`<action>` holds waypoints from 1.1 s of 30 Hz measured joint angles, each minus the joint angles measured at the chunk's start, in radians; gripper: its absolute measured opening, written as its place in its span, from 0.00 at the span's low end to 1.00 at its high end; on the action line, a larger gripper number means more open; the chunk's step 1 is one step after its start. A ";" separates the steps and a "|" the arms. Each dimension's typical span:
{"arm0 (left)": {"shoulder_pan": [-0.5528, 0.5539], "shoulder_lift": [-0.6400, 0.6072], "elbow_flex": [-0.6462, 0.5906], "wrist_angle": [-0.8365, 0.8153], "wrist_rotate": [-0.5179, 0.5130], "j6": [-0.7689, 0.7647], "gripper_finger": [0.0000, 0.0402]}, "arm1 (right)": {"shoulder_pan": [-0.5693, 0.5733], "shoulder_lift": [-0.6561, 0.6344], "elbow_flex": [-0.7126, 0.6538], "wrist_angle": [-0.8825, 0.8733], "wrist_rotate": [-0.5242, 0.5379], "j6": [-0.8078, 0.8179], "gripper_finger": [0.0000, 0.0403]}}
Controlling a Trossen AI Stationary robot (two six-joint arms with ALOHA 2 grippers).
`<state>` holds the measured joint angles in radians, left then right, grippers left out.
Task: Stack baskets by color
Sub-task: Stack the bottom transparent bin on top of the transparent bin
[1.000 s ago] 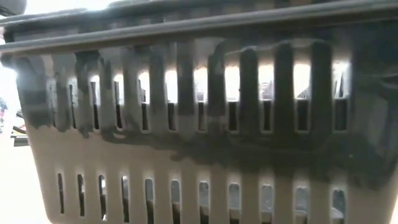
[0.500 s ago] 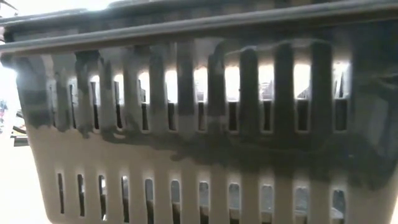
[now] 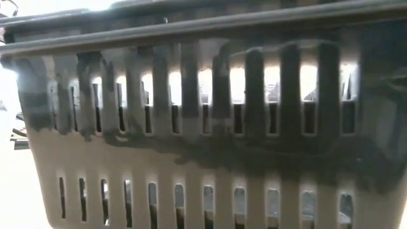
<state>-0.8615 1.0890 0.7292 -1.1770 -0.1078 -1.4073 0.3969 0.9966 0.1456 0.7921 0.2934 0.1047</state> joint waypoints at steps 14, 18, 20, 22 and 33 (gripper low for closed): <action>0.181 0.011 0.062 0.034 -0.001 0.163 0.01 | 0.000 0.000 0.000 0.000 0.000 -0.003 0.28; 0.261 0.011 0.123 -0.007 -0.003 0.252 0.01 | 0.000 0.000 0.000 0.000 0.000 -0.003 0.28; 0.304 0.011 0.153 -0.027 -0.004 0.305 0.01 | 0.000 0.000 0.000 0.000 0.000 -0.003 0.28; 0.345 0.011 0.183 -0.045 -0.005 0.364 0.01 | 0.000 0.000 0.000 0.000 0.000 -0.003 0.28; 0.532 0.014 0.230 -0.106 -0.050 0.633 0.01 | 0.000 0.000 0.000 0.000 0.000 -0.010 0.28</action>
<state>-0.3295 1.1029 0.9592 -1.2827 -0.1582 -0.7747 0.3967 0.9966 0.1457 0.7921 0.2935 0.0948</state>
